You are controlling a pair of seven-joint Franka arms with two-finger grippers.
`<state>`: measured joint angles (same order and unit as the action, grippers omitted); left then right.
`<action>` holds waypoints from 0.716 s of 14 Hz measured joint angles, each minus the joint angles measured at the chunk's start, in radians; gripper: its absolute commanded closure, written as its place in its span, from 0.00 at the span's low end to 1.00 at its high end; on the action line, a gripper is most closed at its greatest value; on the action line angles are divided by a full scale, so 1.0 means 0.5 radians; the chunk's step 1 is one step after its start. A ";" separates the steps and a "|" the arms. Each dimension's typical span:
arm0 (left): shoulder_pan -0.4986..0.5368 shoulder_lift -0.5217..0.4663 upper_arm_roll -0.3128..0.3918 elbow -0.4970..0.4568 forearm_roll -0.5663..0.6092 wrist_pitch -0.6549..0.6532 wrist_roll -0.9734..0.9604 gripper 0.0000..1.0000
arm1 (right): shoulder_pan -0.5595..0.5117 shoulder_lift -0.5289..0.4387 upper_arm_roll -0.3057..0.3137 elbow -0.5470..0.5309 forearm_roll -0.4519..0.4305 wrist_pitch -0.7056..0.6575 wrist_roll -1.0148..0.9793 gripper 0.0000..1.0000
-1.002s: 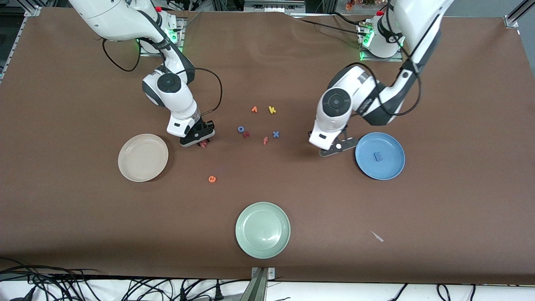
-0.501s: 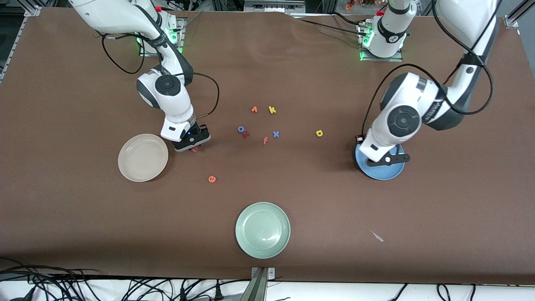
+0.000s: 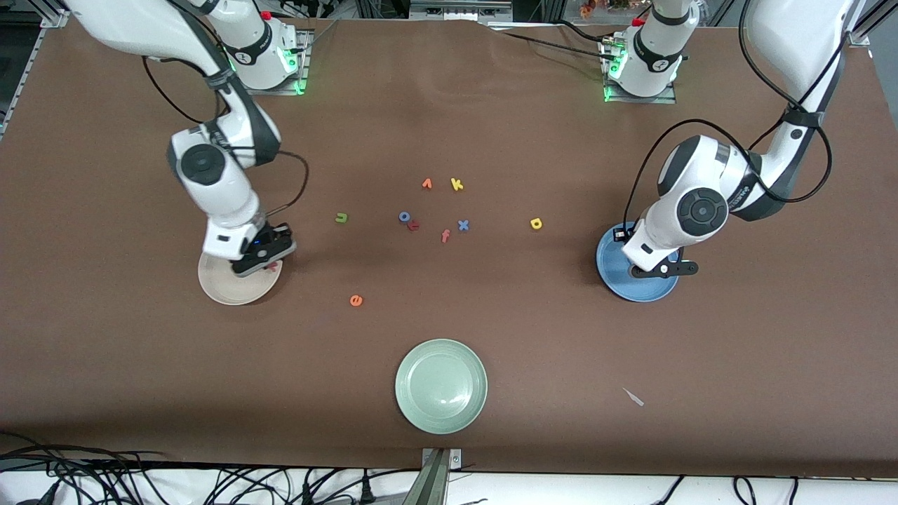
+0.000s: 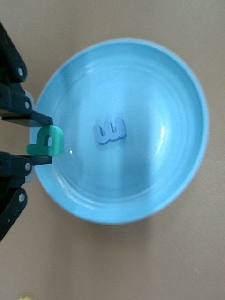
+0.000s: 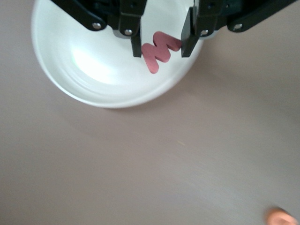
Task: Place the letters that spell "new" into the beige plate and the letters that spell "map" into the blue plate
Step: 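Drop the teal letter on the blue plate while the right gripper moves W, then grasp the green letter with the right gripper while the left gripper grasps yellow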
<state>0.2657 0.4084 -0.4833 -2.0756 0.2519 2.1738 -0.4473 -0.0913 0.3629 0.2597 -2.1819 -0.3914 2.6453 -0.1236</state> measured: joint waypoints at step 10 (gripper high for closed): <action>0.089 0.106 -0.010 -0.149 0.046 0.261 0.013 0.00 | -0.094 0.012 0.137 -0.032 0.171 -0.089 0.186 0.21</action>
<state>0.3103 0.4612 -0.4881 -2.1500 0.2751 2.3045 -0.4410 -0.1383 0.3688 0.3280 -2.1977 -0.3058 2.6010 -0.0305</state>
